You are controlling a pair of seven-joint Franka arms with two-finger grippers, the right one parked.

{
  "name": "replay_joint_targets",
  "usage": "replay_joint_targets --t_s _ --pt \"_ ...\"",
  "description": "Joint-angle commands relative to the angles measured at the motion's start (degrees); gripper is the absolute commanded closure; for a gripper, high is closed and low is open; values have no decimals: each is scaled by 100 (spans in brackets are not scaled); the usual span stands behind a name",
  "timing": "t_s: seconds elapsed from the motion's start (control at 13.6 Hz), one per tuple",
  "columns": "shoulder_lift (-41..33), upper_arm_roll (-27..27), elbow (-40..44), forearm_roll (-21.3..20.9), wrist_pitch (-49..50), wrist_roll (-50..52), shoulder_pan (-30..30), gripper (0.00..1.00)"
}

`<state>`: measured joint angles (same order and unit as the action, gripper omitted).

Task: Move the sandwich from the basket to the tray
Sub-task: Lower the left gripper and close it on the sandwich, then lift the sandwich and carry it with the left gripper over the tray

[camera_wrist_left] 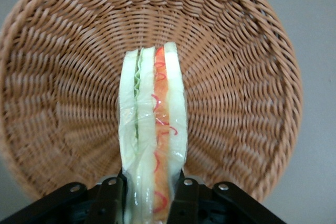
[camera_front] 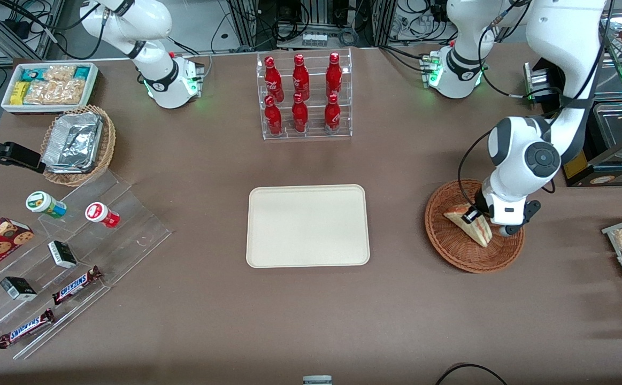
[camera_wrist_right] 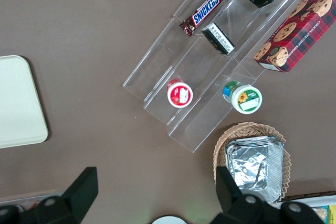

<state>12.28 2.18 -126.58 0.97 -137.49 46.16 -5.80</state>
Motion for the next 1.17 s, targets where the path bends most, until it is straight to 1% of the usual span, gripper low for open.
replay_joint_targets --t_s 0.0,0.15,0.29,0.44,0.59,0.81,1.1 --pt "-498 19 465 -62 1168 86 -254 86" --pt "-507 37 983 -62 1740 113 -640 86" --pt "-376 37 1511 -62 2216 113 -1158 86" --pt "-253 46 1907 -44 2445 104 -1598 86" --pt "1 46 2259 -36 2472 130 -2080 86" --pt "607 46 2795 -27 2368 130 -2679 86" --pt "2056 37 4225 -27 2341 331 -3435 86"
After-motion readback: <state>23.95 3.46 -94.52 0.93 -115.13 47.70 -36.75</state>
